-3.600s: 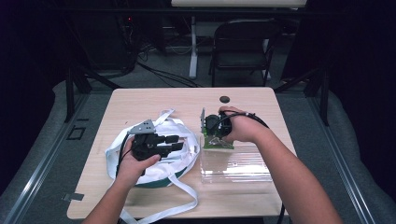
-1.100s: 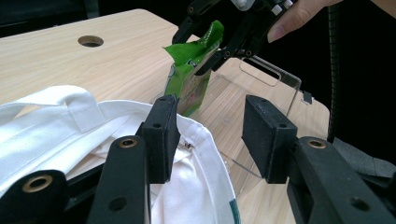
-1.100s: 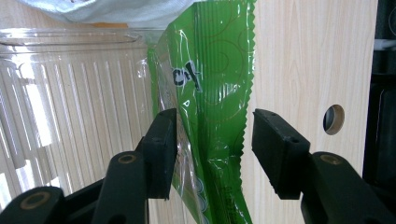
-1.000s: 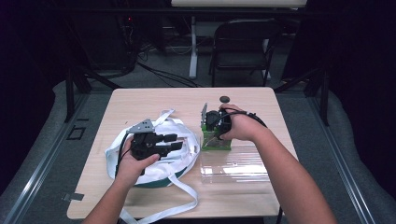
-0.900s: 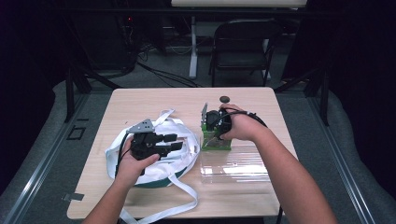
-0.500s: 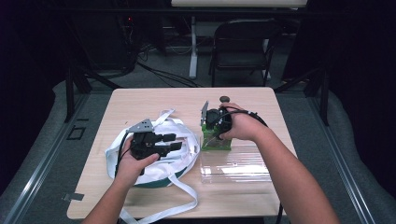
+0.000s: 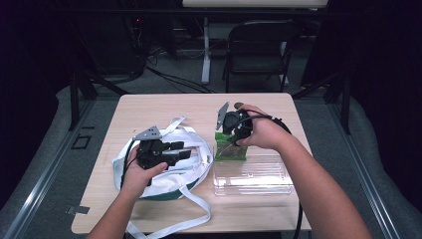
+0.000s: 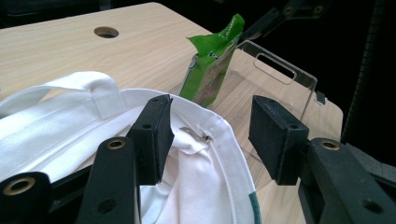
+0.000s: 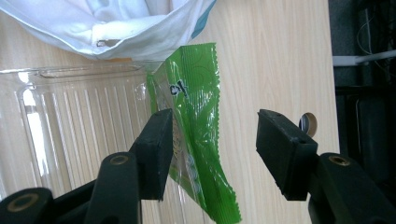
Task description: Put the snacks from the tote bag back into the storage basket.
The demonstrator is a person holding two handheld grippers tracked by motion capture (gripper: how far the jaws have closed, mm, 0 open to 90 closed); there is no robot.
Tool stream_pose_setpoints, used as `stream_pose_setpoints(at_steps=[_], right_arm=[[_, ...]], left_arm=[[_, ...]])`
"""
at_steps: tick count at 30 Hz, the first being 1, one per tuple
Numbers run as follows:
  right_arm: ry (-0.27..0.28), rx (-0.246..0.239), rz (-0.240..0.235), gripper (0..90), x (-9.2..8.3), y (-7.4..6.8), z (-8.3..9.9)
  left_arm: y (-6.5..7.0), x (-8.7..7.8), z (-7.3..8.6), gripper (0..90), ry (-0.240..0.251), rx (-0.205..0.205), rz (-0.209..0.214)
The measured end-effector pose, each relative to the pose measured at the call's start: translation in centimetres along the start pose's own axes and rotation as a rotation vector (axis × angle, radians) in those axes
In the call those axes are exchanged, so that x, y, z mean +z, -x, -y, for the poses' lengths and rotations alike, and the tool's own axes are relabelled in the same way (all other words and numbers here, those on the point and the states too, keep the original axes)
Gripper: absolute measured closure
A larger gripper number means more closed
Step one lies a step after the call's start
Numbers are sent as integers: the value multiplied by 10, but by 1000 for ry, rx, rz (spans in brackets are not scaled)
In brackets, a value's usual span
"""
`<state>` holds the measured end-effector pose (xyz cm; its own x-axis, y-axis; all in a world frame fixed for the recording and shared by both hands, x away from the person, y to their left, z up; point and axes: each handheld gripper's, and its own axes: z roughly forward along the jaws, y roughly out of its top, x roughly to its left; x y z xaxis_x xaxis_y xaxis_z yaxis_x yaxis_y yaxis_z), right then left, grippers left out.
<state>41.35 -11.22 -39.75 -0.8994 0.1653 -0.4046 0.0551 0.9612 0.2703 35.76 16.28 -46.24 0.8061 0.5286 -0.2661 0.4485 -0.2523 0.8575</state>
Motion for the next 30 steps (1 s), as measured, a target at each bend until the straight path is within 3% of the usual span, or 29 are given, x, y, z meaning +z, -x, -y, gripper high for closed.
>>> stream_pose_setpoints(at_steps=[7,18,30], right_arm=[[5,24,29,483,-16,-5,9],[85,138,19,509,-41,-18,34],[204,257,32,511,-43,-44,57]], left_arm=[[-4,-1,1,486,-2,-12,-13],[-10,-2,4,490,-6,-30,-32],[-14,-2,5,490,-7,-40,-44]])
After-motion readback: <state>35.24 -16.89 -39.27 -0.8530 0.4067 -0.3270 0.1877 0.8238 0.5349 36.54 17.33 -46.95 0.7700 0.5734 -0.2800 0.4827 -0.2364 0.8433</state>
